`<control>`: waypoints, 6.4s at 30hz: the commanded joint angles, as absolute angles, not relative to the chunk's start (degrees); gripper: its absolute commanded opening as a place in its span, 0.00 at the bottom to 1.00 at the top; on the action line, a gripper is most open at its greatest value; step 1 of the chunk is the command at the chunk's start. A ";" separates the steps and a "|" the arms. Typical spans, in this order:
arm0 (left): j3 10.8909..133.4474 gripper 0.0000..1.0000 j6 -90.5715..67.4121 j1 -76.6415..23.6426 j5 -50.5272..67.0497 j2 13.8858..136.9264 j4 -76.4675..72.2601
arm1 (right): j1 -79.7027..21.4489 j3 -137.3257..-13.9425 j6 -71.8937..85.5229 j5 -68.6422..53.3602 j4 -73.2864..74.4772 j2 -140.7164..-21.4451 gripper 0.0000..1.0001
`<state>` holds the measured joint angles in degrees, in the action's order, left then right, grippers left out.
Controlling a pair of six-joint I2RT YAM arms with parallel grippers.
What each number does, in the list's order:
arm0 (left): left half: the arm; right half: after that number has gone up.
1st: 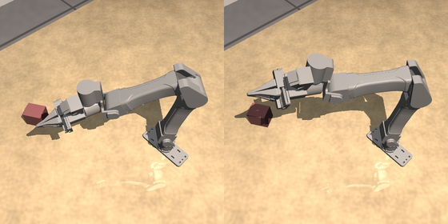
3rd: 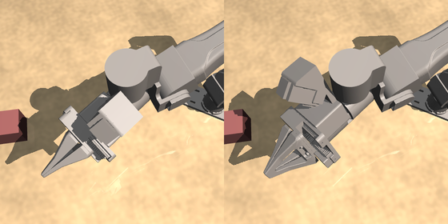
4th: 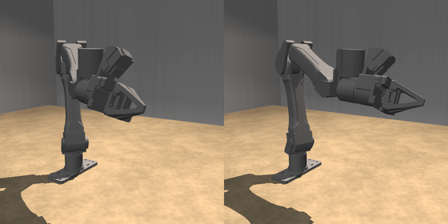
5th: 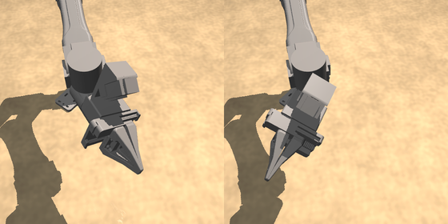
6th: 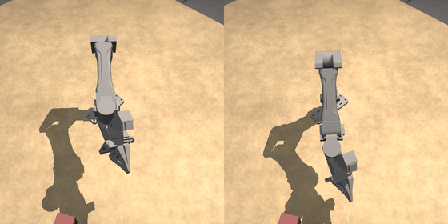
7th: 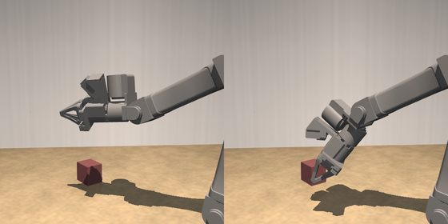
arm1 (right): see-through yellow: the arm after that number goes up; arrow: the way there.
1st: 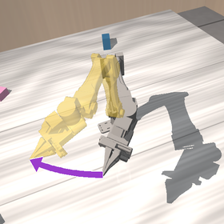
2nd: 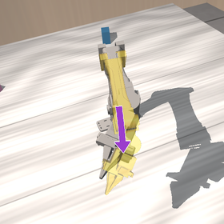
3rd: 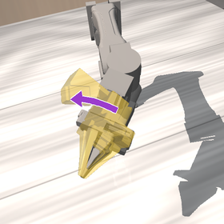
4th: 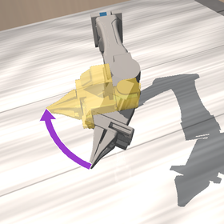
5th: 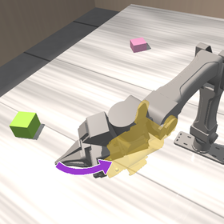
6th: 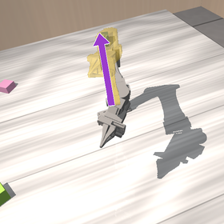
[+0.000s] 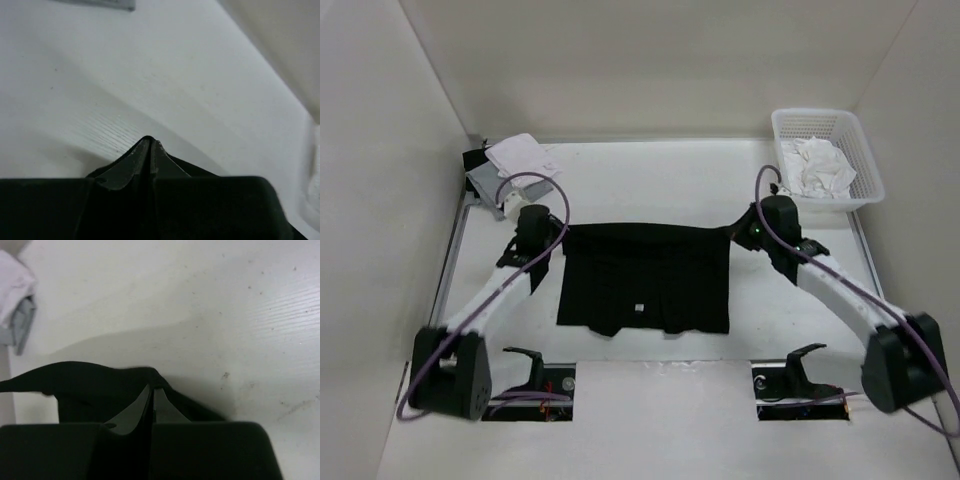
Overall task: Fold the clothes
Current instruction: Fold the tank top
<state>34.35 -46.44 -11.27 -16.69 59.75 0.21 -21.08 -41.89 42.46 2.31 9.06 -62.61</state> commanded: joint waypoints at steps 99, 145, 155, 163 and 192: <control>24.09 0.34 -47.90 -41.10 -24.00 48.45 -15.48 | -48.97 -46.02 46.24 18.09 13.01 -65.35 0.03; 13.36 0.39 -49.13 -24.04 -15.03 34.89 -6.85 | -54.71 -77.52 45.35 1.94 2.55 -112.49 0.45; 12.83 0.39 -49.04 -23.86 -14.68 36.74 -9.05 | -52.87 -85.24 45.53 1.67 1.94 -118.12 0.07; 12.48 0.38 -49.83 -23.95 -15.55 36.83 -8.26 | -51.37 -95.79 47.46 1.06 -0.52 -126.28 0.23; 11.95 0.40 -52.47 -28.08 -19.86 42.54 -13.46 | -48.65 -91.30 51.06 -8.79 -9.67 -128.92 0.10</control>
